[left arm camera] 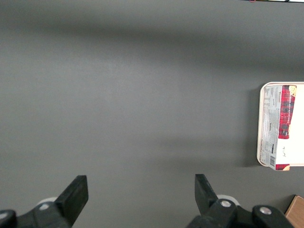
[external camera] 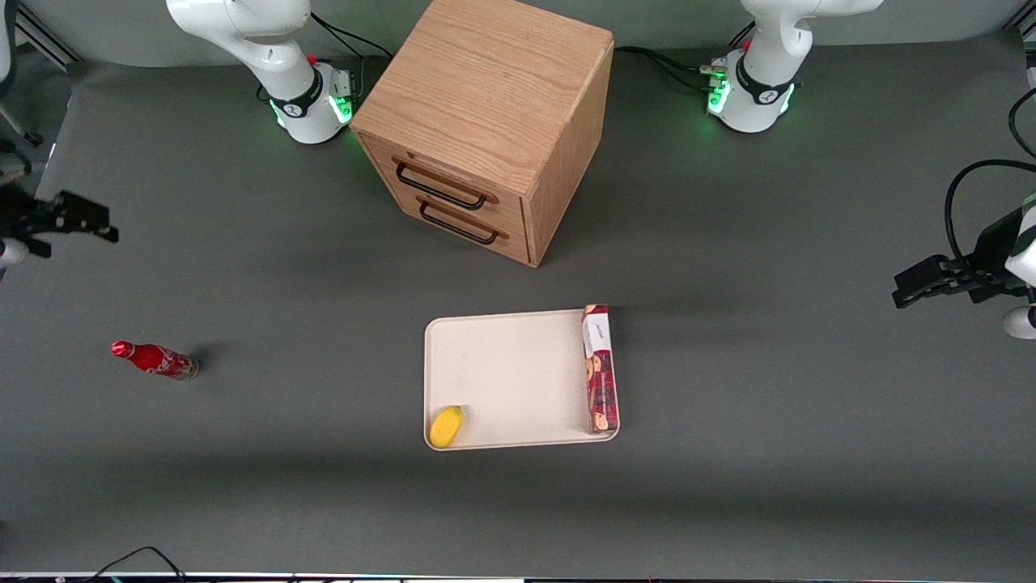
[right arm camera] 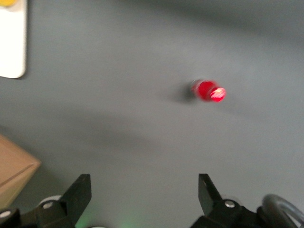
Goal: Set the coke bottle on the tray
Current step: 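Move the right gripper down toward the red Coca-Cola bottle, then close the right gripper around the bottle's cap end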
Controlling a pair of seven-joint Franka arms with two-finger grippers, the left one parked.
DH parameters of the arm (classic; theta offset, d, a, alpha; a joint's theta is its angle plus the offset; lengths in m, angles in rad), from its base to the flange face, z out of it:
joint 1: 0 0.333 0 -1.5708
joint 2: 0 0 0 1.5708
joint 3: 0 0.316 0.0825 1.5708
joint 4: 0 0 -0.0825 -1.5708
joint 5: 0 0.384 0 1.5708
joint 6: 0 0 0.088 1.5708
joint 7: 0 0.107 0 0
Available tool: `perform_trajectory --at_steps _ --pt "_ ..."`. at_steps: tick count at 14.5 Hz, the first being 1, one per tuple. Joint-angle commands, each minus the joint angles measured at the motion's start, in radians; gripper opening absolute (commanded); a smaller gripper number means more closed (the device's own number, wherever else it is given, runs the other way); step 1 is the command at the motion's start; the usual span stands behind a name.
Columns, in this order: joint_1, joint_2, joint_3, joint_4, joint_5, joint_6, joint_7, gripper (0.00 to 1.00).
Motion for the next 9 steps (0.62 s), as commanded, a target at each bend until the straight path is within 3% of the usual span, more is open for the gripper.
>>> perform_trajectory --at_steps 1,5,9 --pt "0.0 0.155 -0.072 0.033 0.0 0.136 -0.177 1.0" --pt "-0.016 0.303 -0.086 0.024 0.004 0.335 -0.271 1.0" --pt "-0.031 0.393 -0.101 0.012 0.066 0.444 -0.331 1.0"
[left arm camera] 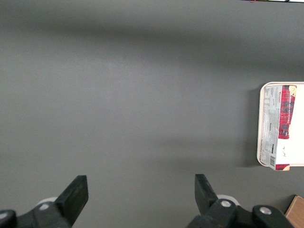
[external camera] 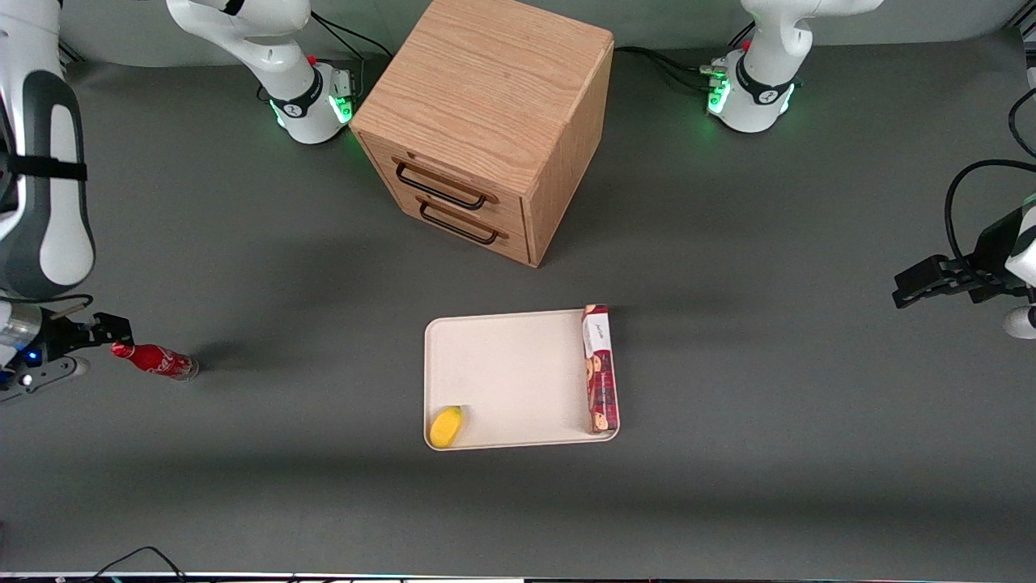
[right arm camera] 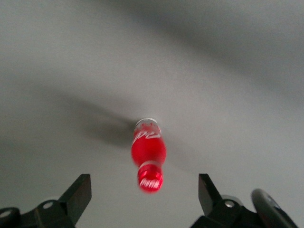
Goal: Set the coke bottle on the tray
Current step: 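Close the right gripper around the bottle's cap end, then lift the bottle and carry it with the right gripper over the white tray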
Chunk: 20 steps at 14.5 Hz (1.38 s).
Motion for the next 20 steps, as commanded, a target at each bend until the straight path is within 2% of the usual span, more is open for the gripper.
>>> perform_trajectory --at_steps 1,7,8,9,11,12,13,15,20 --pt "-0.007 0.034 -0.018 -0.002 0.051 0.045 -0.057 1.0" --pt "-0.017 0.028 -0.024 -0.068 0.089 0.053 -0.057 0.94" --pt "-0.017 0.027 -0.024 -0.071 0.089 0.053 -0.059 0.86" --pt "-0.017 0.025 -0.024 -0.074 0.089 0.053 -0.072 0.7" --pt "-0.017 0.022 -0.039 -0.074 0.091 0.053 -0.129 0.26" --pt "-0.017 0.022 -0.043 -0.074 0.089 0.052 -0.135 0.12" --pt "-0.016 0.02 -0.043 -0.073 0.089 0.052 -0.135 0.04" --pt "-0.008 0.016 -0.044 -0.071 0.089 0.045 -0.134 0.0" --pt "0.013 -0.05 -0.038 -0.041 0.089 0.004 -0.109 0.0"
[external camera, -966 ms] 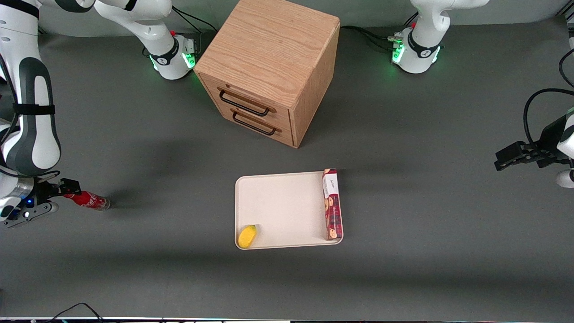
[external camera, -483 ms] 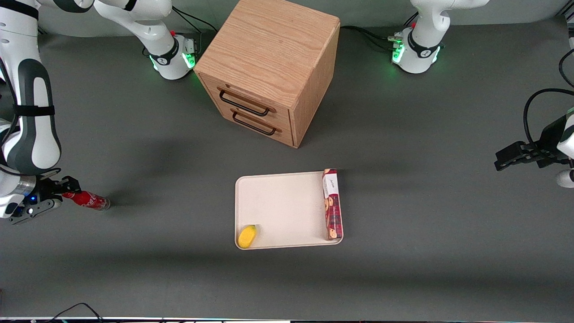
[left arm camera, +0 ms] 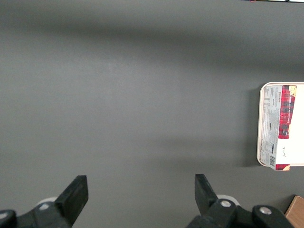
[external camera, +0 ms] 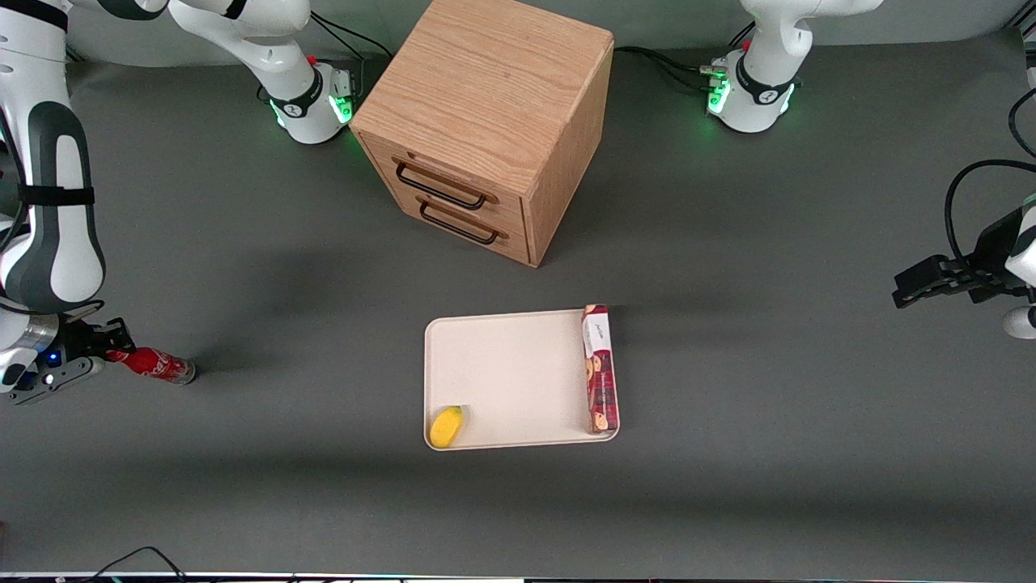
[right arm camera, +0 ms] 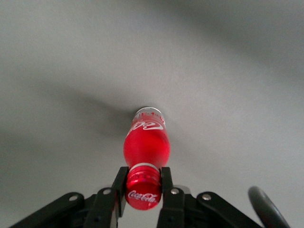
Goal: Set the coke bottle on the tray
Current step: 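Lift the bottle and carry it with the right gripper over the white tray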
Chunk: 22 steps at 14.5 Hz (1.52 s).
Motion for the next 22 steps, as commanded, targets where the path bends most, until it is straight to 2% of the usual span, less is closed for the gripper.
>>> perform_trajectory --at_steps 1,4,7,9,12,15,18,20,22 --pt "0.019 -0.083 -0.003 0.04 0.026 -0.087 -0.011 0.0" --pt "0.024 -0.094 0.005 0.232 0.026 -0.312 -0.001 0.0" --pt "0.05 -0.094 0.049 0.413 0.007 -0.522 0.115 0.0" --pt "0.05 -0.097 0.15 0.491 -0.02 -0.633 0.252 0.0" --pt "0.048 -0.103 0.36 0.56 -0.045 -0.745 0.589 0.0" --pt "0.054 -0.089 0.588 0.571 -0.065 -0.745 0.99 0.0" --pt "0.064 -0.022 0.771 0.561 -0.147 -0.666 1.321 0.0" --pt "0.076 0.036 0.86 0.544 -0.213 -0.6 1.473 0.0" --pt "0.091 0.084 0.894 0.493 -0.255 -0.49 1.599 0.0"
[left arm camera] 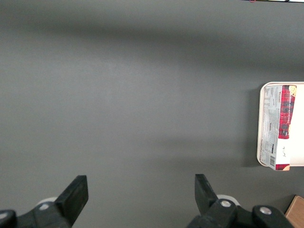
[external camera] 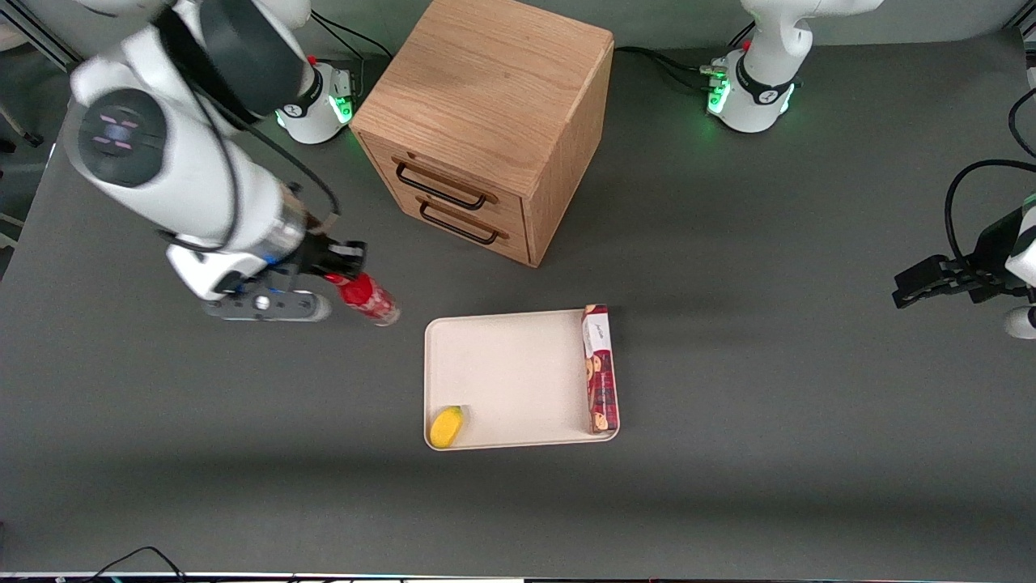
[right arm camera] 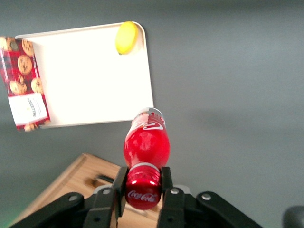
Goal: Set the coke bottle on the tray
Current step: 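Lift the bottle and carry it with the right gripper over the white tray, then lower the bottle onto the tray beside the yellow sponge and open the right gripper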
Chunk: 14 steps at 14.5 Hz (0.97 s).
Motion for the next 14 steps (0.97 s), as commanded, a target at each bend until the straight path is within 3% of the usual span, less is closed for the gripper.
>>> perform_trajectory --at_steps 1,4,9,10,11,12,14 --pt "0.014 0.069 0.04 -0.06 -0.055 0.162 0.168 0.0" --pt "0.019 0.115 0.041 -0.214 -0.128 0.381 0.249 0.0" --pt "0.019 0.182 0.041 -0.282 -0.237 0.459 0.302 0.0" --pt "0.019 0.186 0.041 -0.283 -0.239 0.457 0.302 0.12" --pt "0.017 0.186 0.041 -0.282 -0.237 0.457 0.303 0.75" --pt "0.016 0.187 0.04 -0.28 -0.237 0.457 0.293 1.0" --pt "0.014 0.16 0.043 -0.271 -0.236 0.439 0.286 1.0"
